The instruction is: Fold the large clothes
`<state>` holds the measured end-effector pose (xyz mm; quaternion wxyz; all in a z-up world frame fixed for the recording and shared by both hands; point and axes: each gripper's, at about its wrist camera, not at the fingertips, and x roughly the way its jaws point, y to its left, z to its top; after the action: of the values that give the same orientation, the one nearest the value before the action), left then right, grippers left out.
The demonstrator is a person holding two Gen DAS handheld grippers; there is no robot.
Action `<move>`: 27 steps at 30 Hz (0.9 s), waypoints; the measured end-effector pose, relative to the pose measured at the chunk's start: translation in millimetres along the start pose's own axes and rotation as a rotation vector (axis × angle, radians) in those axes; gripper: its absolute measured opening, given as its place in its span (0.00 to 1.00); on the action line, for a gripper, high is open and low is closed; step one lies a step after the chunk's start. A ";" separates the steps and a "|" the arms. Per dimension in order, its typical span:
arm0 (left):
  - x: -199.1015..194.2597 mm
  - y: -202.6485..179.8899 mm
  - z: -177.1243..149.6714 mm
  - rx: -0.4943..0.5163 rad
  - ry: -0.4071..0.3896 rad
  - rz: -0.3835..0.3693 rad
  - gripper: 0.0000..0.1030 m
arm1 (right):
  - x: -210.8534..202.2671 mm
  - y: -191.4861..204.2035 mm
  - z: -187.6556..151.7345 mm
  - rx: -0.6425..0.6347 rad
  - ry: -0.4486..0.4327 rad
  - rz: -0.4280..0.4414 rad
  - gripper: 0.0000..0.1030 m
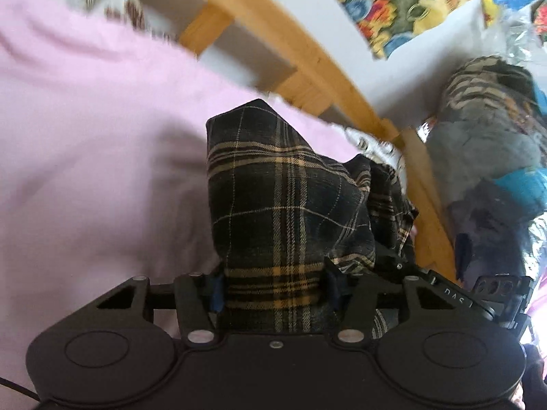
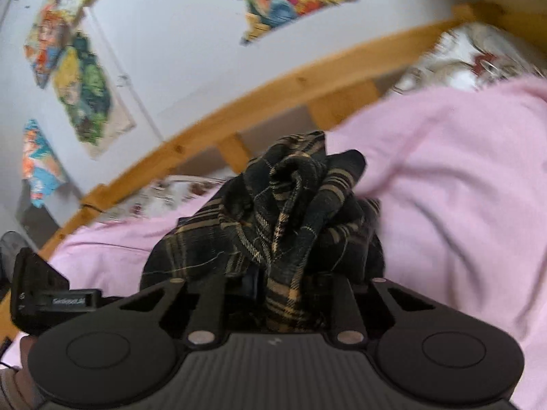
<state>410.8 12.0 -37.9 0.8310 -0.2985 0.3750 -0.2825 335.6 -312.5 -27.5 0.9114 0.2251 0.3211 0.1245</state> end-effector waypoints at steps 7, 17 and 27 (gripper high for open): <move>-70.6 33.0 19.1 -0.008 0.003 0.109 0.60 | 32.9 51.8 -2.8 0.024 0.039 0.109 0.22; -78.6 64.4 -16.0 0.043 -0.056 0.350 0.98 | 71.8 87.9 -49.8 -0.271 0.064 -0.177 0.62; -73.3 26.4 -48.2 0.221 -0.119 0.517 0.99 | 59.9 78.8 -75.3 -0.364 0.017 -0.371 0.93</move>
<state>338.2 66.6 -49.3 0.9235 -0.1167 0.3559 -0.0824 326.5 -197.0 -72.7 0.9414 -0.0064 0.3371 0.0128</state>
